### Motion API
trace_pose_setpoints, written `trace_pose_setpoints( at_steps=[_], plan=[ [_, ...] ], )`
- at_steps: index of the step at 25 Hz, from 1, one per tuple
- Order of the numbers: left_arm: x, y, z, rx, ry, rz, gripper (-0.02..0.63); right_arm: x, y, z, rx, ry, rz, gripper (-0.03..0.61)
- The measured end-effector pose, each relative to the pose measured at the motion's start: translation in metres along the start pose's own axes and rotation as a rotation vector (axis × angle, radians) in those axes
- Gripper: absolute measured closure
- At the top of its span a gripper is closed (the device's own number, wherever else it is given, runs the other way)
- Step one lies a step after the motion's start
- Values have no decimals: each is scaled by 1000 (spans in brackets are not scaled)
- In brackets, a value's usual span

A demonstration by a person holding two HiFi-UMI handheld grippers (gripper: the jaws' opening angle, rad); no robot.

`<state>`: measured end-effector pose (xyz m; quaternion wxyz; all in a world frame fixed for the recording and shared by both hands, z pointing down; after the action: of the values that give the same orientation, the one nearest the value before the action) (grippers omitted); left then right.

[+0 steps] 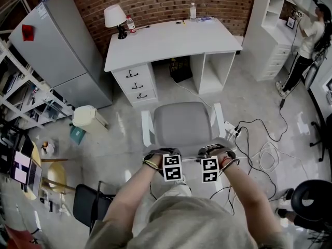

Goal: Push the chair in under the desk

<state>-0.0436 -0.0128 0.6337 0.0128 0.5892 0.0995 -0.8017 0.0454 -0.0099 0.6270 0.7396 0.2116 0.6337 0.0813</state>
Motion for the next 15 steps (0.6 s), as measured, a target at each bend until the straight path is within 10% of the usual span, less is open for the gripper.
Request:
trace_pose_setpoints(
  at_steps=[15],
  plan=[
    [-4, 42, -1, 10, -5, -2, 562, -14, -39, 17, 7, 8, 9, 563]
  ],
)
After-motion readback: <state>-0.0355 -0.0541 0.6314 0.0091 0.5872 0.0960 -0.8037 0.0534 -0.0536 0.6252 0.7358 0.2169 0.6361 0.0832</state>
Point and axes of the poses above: the fingertips, and each gripper's own axes: x backward along the fingers, y to its left, z out of its underside, the point moved 4 cm from there along x, backward along the fingers, and after that the axes turned 2 degrees about z, right-handed, at the moved point
